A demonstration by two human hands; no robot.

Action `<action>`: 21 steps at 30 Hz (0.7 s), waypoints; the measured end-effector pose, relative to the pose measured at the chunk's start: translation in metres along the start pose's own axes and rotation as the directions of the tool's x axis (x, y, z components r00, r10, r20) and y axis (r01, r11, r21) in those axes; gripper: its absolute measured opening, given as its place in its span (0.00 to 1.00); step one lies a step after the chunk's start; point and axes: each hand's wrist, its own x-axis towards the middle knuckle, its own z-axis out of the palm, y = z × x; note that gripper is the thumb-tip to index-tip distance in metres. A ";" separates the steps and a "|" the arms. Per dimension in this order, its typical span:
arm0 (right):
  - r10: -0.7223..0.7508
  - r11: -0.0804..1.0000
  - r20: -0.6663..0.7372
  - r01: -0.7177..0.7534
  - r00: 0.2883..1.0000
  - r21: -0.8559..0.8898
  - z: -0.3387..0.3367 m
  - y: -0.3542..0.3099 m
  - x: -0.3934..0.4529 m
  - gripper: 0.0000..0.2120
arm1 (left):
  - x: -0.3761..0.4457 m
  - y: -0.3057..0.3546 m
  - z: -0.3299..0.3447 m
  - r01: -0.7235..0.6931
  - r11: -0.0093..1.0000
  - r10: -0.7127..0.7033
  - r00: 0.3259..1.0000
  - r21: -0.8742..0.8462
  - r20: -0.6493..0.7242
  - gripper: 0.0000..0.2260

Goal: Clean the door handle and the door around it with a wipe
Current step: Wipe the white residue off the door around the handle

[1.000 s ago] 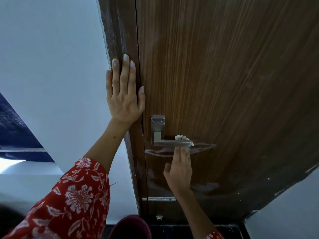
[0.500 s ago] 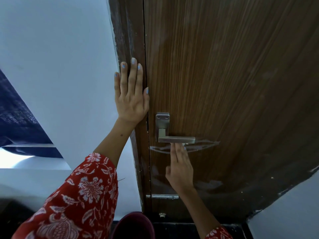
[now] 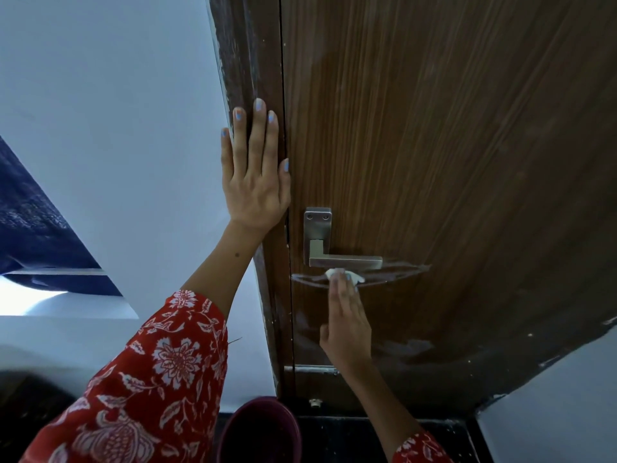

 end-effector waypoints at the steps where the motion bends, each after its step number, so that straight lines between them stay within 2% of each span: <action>1: -0.047 0.999 0.017 0.047 0.999 -0.014 0.004 -0.002 -0.002 0.46 | 0.000 0.000 0.000 0.001 1.000 -0.001 1.000 0.004 0.003 0.23; 3: -0.086 0.995 0.047 0.088 0.995 -0.049 0.010 0.000 -0.005 0.46 | 0.000 0.000 0.000 0.004 1.000 -0.004 1.000 -0.001 0.013 0.23; 7: 0.012 1.000 0.003 -0.012 1.000 -0.006 0.015 -0.005 -0.003 0.44 | 0.000 0.000 0.000 0.000 1.000 0.000 1.000 -0.005 0.012 0.23; 13: -0.125 0.987 0.075 0.131 0.989 -0.090 0.028 -0.009 0.001 0.47 | 0.000 -0.001 0.000 0.001 1.000 -0.001 1.000 -0.019 0.007 0.23; 17: -0.061 0.998 -0.017 0.060 0.998 -0.021 0.028 -0.014 0.004 0.45 | -0.001 0.000 0.000 0.002 1.000 -0.002 1.000 -0.013 0.010 0.23; 21: -0.206 0.976 0.018 0.207 0.978 -0.071 0.035 -0.026 0.010 0.44 | 0.000 -0.001 0.000 -0.005 1.000 0.005 1.000 -0.010 -0.009 0.23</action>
